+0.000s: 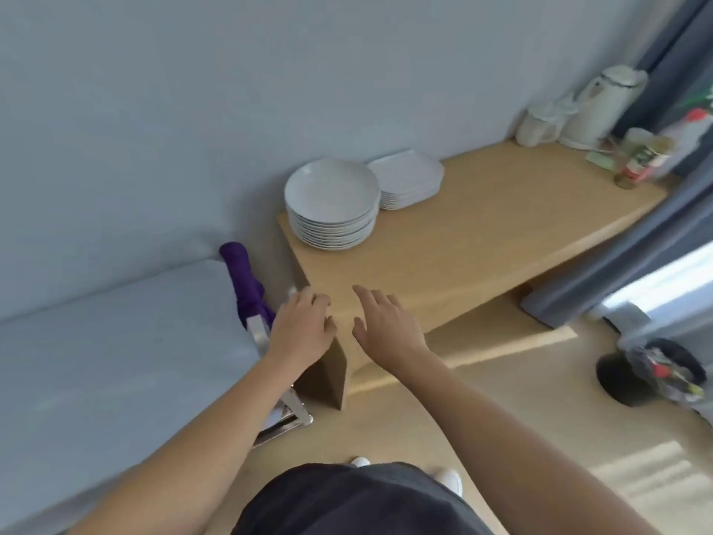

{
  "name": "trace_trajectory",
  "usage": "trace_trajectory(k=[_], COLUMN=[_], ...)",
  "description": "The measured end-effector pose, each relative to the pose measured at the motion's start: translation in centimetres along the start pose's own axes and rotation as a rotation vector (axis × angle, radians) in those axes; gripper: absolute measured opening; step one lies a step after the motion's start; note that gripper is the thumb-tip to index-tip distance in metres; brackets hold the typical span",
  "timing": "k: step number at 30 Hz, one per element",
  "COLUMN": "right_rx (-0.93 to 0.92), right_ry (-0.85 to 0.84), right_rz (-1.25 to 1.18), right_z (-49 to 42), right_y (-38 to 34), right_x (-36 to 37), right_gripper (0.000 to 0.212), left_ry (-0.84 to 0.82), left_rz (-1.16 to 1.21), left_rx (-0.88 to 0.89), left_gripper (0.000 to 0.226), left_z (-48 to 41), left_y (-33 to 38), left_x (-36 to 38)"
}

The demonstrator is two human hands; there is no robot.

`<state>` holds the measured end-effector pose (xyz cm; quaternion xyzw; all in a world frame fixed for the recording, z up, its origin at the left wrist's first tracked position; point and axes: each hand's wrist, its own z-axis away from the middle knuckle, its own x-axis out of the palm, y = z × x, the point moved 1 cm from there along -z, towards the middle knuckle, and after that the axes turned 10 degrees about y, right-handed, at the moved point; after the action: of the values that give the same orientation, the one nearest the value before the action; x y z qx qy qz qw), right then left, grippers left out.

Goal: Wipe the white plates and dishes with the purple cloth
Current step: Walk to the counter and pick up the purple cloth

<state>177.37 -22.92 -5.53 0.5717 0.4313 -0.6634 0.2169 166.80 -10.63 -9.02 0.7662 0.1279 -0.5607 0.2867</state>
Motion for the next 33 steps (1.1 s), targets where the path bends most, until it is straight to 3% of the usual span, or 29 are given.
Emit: trace_trajectory(k=[7, 15, 18, 21, 28, 33], right_rx=[-0.273, -0.501, -0.557, -0.608, -0.72, -0.674], right_ry=[-0.113, -0.265, -0.301, -0.322, -0.381, -0.427], right_rz=[-0.045, -0.066, -0.094, -0.134, -0.325, -0.459], right_z=[-7.8, -12.6, -14.1, -15.5, -17.2, -16.7], right_y=[-5.1, -4.1, -2.9, -1.6, 0.0, 0.8], right_x=[1.7, 2.7, 2.7, 2.5, 1.9, 0.6], right_gripper=[0.053, 0.041, 0.041, 0.038, 0.035, 0.052], left_ry=[0.085, 0.055, 0.086, 0.152, 0.217, 0.32], left_rz=[-0.103, -0.04, 0.03, 0.08, 0.014, 0.132], left_rx=[-0.358, -0.765, -0.917, -1.028, -0.976, -0.773], left_gripper=[0.028, 0.049, 0.043, 0.023, 0.027, 0.02], left_z=[0.2, -2.2, -2.8, -3.3, -4.6, -5.9], left_y=[-6.1, -7.6, -7.5, -7.1, -3.9, 0.7], left_x=[-1.7, -0.3, 0.5, 0.4, -2.6, -6.3])
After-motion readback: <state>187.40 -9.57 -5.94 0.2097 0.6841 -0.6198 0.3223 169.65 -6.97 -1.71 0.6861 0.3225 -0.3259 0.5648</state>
